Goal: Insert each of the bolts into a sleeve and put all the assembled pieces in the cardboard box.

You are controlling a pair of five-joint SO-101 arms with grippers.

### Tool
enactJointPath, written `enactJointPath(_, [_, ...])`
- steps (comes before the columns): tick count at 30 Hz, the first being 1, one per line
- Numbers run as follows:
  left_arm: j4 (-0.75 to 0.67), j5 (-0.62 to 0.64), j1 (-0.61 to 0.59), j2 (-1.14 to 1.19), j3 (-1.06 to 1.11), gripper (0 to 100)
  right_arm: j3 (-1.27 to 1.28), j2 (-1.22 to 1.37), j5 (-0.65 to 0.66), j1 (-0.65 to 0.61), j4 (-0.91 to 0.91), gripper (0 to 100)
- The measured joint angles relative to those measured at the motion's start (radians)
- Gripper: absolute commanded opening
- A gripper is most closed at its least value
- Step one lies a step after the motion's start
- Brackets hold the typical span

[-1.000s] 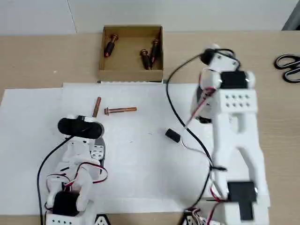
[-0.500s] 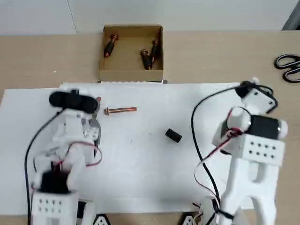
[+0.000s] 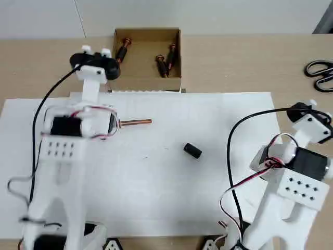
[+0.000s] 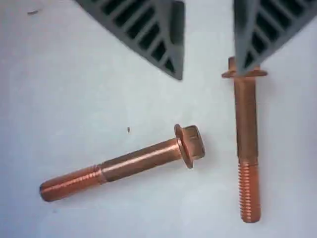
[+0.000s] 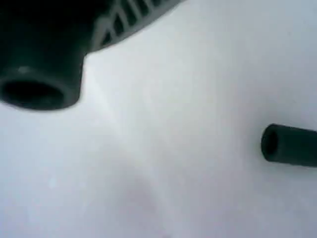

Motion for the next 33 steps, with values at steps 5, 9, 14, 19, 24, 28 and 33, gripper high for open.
enactJointPath(5, [0.118, -0.118, 0.003, 0.250, -0.215, 7, 0.000, 0.000, 0.000, 0.032, 0.000, 0.5])
enactJointPath(9, [0.236, -0.236, 0.005, 0.425, -0.388, 7, 0.000, 0.000, 0.000, 0.038, 0.000, 0.5])
enactJointPath(14, [0.358, -0.430, 0.014, 0.554, -0.537, 7, 0.000, 0.000, 0.000, 0.038, 0.000, 0.5])
enactJointPath(19, [0.371, -0.480, 0.038, 0.591, -0.609, 7, 0.000, 0.000, 0.000, 0.038, 0.000, 0.5])
enactJointPath(24, [0.368, -0.146, 0.084, 0.591, -0.695, 7, 0.000, 0.000, 0.000, 0.038, 0.000, 0.5])
enactJointPath(28, [0.368, 0.230, 0.120, 0.591, -0.730, 3, 0.000, 0.000, 0.000, 0.038, 0.000, 0.5])
enactJointPath(33, [0.339, 0.387, 0.132, 0.594, -0.729, 1, 0.000, 0.000, 0.000, 0.038, 0.000, 0.5])
